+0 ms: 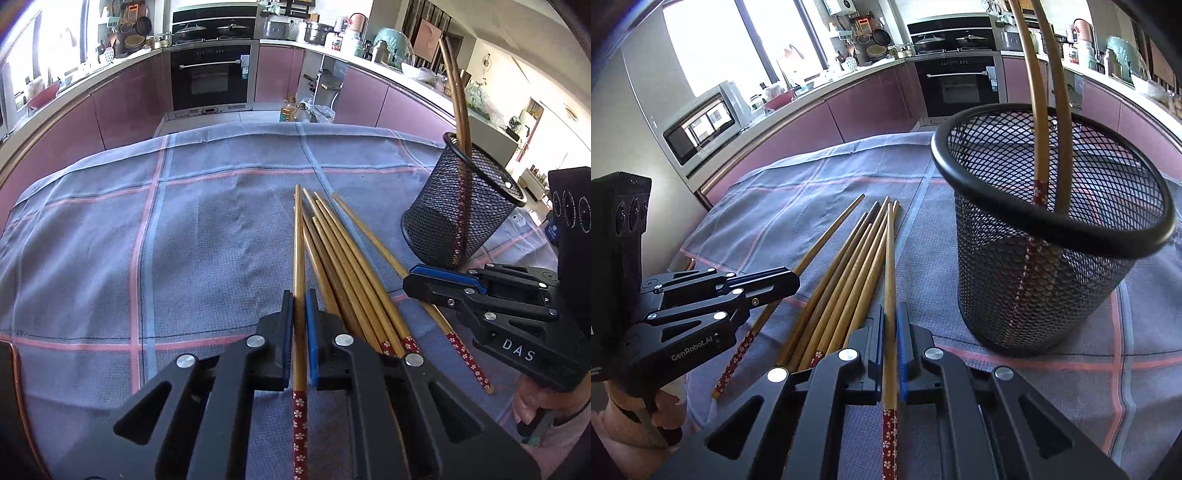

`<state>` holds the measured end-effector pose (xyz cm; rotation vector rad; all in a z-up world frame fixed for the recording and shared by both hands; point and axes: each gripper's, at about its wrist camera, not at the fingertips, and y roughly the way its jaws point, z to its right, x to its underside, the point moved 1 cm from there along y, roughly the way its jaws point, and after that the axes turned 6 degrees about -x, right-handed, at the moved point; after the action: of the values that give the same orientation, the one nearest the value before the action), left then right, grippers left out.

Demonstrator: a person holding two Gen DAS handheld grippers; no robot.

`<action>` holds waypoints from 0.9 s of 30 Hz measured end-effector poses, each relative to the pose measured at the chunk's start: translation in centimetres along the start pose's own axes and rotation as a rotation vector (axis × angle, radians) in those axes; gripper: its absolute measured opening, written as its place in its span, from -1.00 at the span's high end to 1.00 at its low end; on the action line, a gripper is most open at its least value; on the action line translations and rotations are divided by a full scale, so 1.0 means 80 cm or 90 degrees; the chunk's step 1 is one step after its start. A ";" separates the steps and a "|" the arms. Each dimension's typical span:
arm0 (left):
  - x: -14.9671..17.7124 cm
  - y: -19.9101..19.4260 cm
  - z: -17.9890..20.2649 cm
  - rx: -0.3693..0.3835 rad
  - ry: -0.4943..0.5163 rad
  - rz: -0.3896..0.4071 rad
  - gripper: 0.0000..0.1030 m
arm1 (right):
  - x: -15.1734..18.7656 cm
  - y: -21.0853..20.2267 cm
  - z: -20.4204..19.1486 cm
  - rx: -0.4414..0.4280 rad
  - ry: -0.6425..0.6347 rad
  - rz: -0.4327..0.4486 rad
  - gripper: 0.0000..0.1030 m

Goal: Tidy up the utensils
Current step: 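Close the left tool on another chopstick while the right tool grasps one too, then raise the left tool's chopstick and lower it into the cup while the right tool does likewise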

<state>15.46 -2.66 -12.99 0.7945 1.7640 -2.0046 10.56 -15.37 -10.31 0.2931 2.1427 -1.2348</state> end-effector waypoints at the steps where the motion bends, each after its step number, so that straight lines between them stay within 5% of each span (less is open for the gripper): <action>1: 0.000 -0.003 0.000 0.004 -0.002 0.002 0.85 | 0.001 -0.004 0.000 -0.005 -0.001 0.003 0.89; 13: -0.009 -0.072 0.003 0.090 0.000 0.061 0.85 | -0.003 -0.066 -0.014 -0.063 -0.023 0.073 0.89; 27: -0.024 -0.155 0.017 0.180 0.013 0.131 0.85 | -0.012 -0.130 -0.013 -0.068 -0.034 0.155 0.89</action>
<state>9.28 -2.21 -2.00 1.0410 1.3616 -2.1341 5.88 -19.95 -2.13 0.4546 2.0484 -0.9767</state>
